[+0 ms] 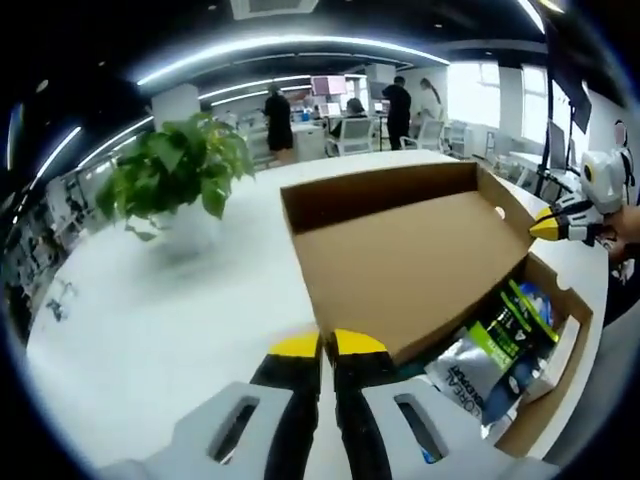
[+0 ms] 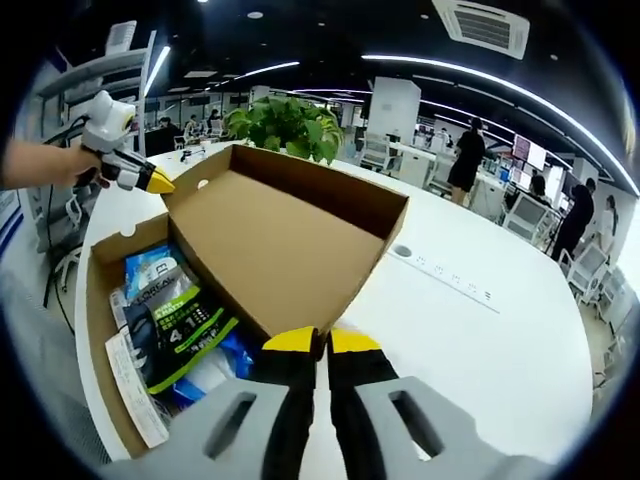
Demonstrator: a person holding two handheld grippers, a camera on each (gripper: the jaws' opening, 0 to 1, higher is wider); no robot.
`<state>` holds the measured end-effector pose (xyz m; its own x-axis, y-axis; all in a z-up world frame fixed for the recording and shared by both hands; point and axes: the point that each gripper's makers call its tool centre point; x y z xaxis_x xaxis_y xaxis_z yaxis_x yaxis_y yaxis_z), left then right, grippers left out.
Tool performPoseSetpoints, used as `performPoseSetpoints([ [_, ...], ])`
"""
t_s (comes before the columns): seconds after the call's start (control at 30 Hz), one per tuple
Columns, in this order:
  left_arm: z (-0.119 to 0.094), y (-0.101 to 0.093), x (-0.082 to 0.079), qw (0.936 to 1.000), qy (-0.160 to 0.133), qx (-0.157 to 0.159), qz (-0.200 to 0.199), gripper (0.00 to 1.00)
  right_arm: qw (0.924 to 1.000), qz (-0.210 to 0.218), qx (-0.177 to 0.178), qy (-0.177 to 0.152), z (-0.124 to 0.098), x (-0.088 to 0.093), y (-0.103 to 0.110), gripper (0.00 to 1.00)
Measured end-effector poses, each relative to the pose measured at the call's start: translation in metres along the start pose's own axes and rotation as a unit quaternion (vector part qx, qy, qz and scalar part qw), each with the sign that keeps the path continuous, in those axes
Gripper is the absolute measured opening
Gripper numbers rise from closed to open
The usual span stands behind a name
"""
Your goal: Operate the shoe box by opening the lid, removing the specified soft item, and placing it in the target area until the item is outside and the box remains undamaged.
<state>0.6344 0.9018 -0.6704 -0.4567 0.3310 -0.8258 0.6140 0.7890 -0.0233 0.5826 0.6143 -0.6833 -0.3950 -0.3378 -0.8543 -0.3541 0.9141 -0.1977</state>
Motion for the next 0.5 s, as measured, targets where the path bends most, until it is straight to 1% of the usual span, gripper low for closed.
performPoseSetpoints([
  [0.13, 0.003, 0.002, 0.000, 1.0000, 0.005, -0.001, 0.004, 0.00, 1.0000, 0.000, -0.001, 0.004, 0.004, 0.001, -0.002, 0.02],
  [0.5, 0.012, 0.007, 0.000, 0.9999, 0.009, -0.003, -0.011, 0.00, 0.9999, -0.001, -0.009, 0.010, 0.011, 0.003, -0.005, 0.03],
])
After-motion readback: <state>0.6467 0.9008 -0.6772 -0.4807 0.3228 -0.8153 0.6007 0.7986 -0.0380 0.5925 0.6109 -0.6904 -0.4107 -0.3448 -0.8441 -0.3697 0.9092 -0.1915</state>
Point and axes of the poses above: the point that each gripper's makers call its tool centre point, and the gripper's own axes: z roughly forward along the fingers, y roughly to its left, x roughly out of its underside, and after that the axes turned 9 degrees about x, right-handed
